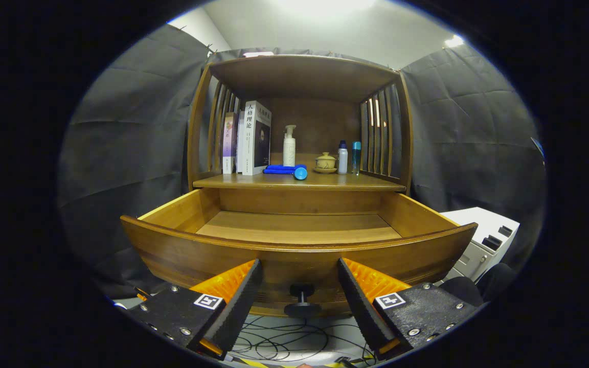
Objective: Pull open the drawer, take out the items inside it, and place them on the countertop above the cabinet.
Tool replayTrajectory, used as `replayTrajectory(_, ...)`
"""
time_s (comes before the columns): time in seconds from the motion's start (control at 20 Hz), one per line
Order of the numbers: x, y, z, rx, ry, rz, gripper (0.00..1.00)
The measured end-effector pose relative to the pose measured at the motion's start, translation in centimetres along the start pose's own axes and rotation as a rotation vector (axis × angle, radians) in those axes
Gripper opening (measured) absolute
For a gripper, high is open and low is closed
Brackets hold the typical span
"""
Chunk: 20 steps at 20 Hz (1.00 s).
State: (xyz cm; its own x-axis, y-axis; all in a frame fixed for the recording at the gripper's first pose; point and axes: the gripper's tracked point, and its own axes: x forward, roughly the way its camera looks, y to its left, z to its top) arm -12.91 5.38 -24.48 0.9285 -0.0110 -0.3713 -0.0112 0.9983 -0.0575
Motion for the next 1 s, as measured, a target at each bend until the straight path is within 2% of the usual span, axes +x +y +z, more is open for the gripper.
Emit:
replayTrajectory(0.15,0.2,0.1,-0.2,0.064,0.006,0.015,0.93)
replayTrajectory(0.6,2.6,-0.3,0.1,0.09,0.014,0.069,0.93)
replayTrajectory(1.0,6.3,0.0,1.2,0.086,0.012,0.068,0.93)
